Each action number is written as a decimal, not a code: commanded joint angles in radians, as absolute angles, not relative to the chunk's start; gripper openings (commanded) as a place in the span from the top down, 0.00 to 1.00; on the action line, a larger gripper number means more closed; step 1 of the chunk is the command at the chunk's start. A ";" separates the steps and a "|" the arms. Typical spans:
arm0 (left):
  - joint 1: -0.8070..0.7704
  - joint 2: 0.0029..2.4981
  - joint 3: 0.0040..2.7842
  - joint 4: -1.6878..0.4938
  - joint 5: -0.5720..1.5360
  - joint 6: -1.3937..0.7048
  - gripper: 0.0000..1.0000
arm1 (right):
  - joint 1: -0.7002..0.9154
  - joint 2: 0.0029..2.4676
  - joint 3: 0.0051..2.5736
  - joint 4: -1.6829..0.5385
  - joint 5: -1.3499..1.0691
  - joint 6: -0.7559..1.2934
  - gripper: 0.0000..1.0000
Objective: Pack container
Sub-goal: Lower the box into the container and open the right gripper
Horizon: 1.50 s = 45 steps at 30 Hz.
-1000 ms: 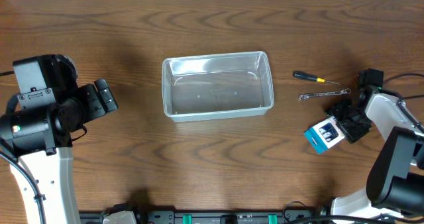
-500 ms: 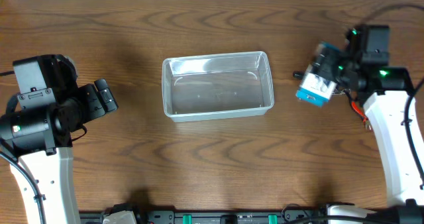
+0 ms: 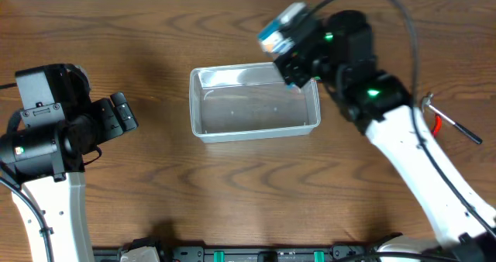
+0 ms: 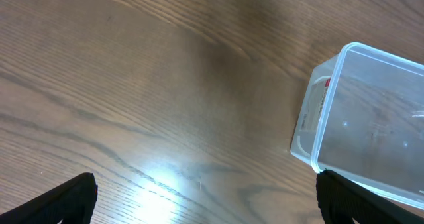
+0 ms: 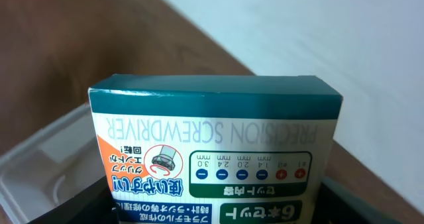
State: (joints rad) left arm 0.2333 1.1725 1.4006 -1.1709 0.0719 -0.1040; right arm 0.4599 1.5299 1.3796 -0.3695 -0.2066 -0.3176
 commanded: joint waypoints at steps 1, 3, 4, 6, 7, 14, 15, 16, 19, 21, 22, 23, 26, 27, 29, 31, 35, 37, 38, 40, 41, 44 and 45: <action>0.229 1.174 1.411 -1.174 0.072 -0.106 0.02 | 0.507 1.626 1.396 -0.371 -0.215 -0.459 0.99; 0.229 1.174 1.411 -1.174 0.072 -0.106 0.02 | 0.525 1.681 1.396 -0.379 -0.219 -0.466 0.99; 0.229 1.174 1.410 -1.174 0.072 -0.106 0.02 | 0.536 1.717 1.396 -0.386 -0.228 -0.477 0.99; 0.229 1.174 1.411 -1.174 0.072 -0.106 0.02 | 0.552 1.770 1.396 -0.392 -0.245 -0.489 0.99; 0.229 1.174 1.411 -1.174 0.072 -0.106 0.02 | 0.561 1.801 1.396 -0.392 -0.244 -0.489 0.99; 0.229 1.174 1.410 -1.187 0.097 -0.106 0.02 | 0.587 1.935 1.396 -0.397 -0.244 -0.488 0.99; 0.229 1.174 1.411 -1.188 0.097 -0.106 0.02 | 0.587 1.944 1.396 -0.400 -0.244 -0.488 0.99; 0.229 1.174 1.410 -1.188 0.097 -0.105 0.02 | 0.587 1.956 1.396 -0.405 -0.244 -0.488 0.99; 0.229 1.174 1.411 -1.189 0.097 -0.105 0.02 | 0.587 1.982 1.396 -0.429 -0.244 -0.487 0.77; 0.229 1.174 1.410 -1.189 0.097 -0.105 0.02 | 0.588 1.990 1.396 -0.445 -0.244 -0.487 0.68; 0.229 1.174 1.410 -1.189 0.097 -0.105 0.02 | 0.588 1.990 1.396 -0.448 -0.244 -0.487 0.67; 0.229 1.174 1.410 -1.189 0.097 -0.106 0.02 | 0.588 1.990 1.396 -0.450 -0.244 -0.487 0.62; 0.229 1.174 1.410 -1.189 0.097 -0.106 0.02 | 0.588 1.990 1.396 -0.451 -0.244 -0.487 0.32; 0.229 1.174 1.410 -1.189 0.097 -0.106 0.02 | 0.588 1.990 1.396 -0.450 -0.244 -0.487 0.30; 0.229 1.174 1.410 -1.190 0.097 -0.106 0.02 | 0.588 1.990 1.396 -0.451 -0.244 -0.487 0.24; 0.229 1.174 1.410 -1.193 0.097 -0.106 0.02 | 0.588 1.987 1.396 -0.450 -0.244 -0.487 0.06; 0.229 1.174 1.410 -1.196 0.097 -0.105 0.02 | 0.588 1.962 1.402 -0.454 -0.244 -0.487 0.01; 0.229 1.174 1.410 -1.196 0.097 -0.105 0.02 | 0.588 1.935 1.407 -0.461 -0.244 -0.487 0.01; 0.229 1.174 1.411 -1.196 0.097 -0.105 0.02 | 0.588 1.914 1.413 -0.468 -0.244 -0.487 0.01; 0.229 1.174 1.410 -1.196 0.097 -0.105 0.02 | 0.588 1.856 1.431 -0.496 -0.243 -0.476 0.01; 0.229 1.174 1.410 -1.196 0.097 -0.106 0.02 | 0.587 1.827 1.442 -0.507 -0.235 -0.458 0.01; 0.229 1.174 1.410 -1.196 0.097 -0.106 0.02 | 0.570 1.716 1.485 -0.515 -0.105 -0.275 0.01; 0.229 1.174 1.410 -1.196 0.097 -0.106 0.02 | 0.558 1.686 1.498 -0.515 -0.035 -0.181 0.01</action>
